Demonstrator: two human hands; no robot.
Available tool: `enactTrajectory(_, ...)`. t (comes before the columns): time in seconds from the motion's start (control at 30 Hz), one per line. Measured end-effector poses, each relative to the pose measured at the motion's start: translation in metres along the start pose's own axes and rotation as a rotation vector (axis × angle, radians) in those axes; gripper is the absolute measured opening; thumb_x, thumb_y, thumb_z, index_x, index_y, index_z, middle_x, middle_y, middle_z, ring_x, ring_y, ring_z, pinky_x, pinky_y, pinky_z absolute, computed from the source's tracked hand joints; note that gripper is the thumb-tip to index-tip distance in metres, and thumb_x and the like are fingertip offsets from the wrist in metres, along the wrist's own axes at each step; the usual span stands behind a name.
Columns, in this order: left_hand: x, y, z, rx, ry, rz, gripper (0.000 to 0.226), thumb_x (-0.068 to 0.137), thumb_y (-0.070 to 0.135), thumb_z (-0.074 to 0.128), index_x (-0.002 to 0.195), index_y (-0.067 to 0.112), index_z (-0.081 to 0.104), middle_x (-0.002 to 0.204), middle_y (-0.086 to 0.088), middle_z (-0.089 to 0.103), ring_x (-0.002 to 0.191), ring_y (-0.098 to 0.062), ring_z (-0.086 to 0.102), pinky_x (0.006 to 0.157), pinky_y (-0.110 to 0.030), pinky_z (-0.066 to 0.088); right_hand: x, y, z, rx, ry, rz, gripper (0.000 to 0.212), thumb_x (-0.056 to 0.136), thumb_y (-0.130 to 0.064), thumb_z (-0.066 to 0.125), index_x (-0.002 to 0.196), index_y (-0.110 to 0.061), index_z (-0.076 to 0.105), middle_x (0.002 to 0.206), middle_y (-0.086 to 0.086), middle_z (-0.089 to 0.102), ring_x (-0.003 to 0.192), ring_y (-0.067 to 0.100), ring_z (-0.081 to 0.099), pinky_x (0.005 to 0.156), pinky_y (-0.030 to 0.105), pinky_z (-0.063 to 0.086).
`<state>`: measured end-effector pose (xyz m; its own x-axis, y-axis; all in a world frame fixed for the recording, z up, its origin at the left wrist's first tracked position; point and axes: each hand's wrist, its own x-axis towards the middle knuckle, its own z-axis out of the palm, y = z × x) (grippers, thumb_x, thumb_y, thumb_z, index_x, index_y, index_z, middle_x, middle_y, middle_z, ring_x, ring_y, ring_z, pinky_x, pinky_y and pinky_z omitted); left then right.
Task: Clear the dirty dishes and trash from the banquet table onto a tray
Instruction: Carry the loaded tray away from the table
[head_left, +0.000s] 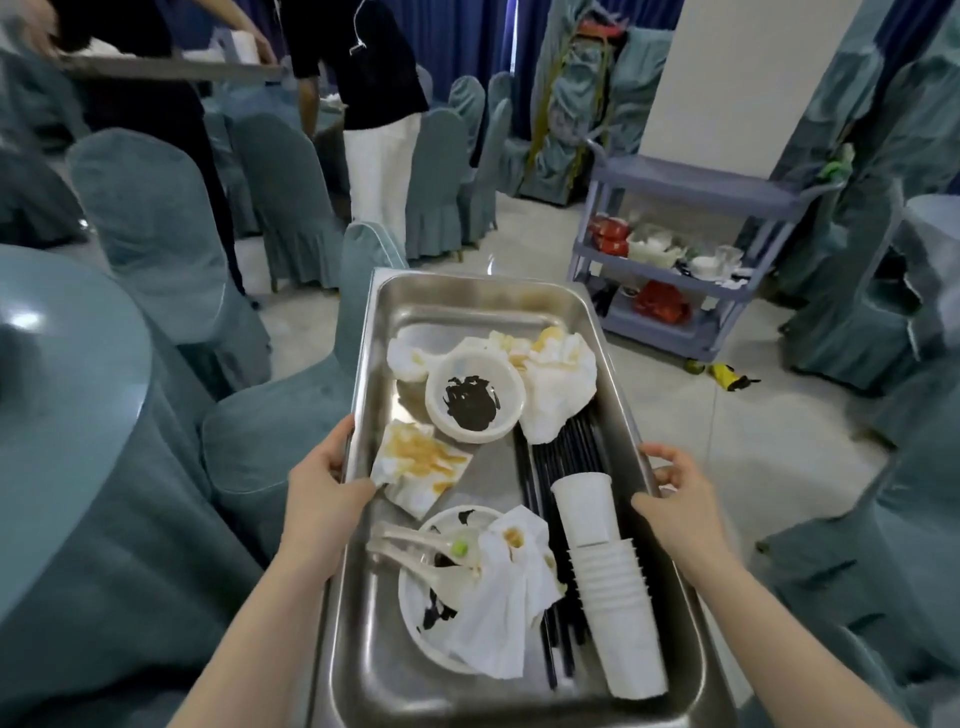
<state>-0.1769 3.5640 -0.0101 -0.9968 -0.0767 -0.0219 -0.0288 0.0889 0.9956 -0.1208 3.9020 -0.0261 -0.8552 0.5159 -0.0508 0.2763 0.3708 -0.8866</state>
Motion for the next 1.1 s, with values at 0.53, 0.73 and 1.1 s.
enactTrajectory(0.53,0.328,-0.004,0.262,0.092,-0.004,-0.191,0.079,0.072,-0.008,0.064,0.137,0.036,0.049,0.107,-0.004,0.066,0.093,-0.024,0.063,0.065,-0.029,0.050,0.410,0.016,-0.032,-0.058,0.004,0.059,0.060,0.067,0.002,0.067,0.093,-0.051,0.056,0.077,-0.002,0.063,0.064,0.014,0.062,0.053,0.020,0.045)
enactTrajectory(0.73,0.488,0.010,0.381,0.072,-0.127,-0.184,0.078,0.072,-0.014,0.061,0.136,0.029,0.050,0.100,-0.014,0.067,0.075,-0.027,0.062,0.056,-0.028,0.047,0.563,0.017,-0.047,-0.029,0.103,0.131,0.055,0.070,0.001,0.065,0.101,-0.043,0.057,0.082,0.001,0.064,0.067,0.015,0.062,0.053,0.019,0.044)
enactTrajectory(1.1,0.732,0.061,0.622,0.082,-0.389,-0.157,0.079,0.070,-0.017,0.060,0.136,0.027,0.052,0.102,-0.018,0.068,0.082,-0.032,0.065,0.065,-0.034,0.051,0.818,0.025,-0.119,0.026,0.325,0.208,0.058,0.069,0.003,0.063,0.108,-0.040,0.059,0.084,0.001,0.062,0.073,0.020,0.060,0.061,0.027,0.045)
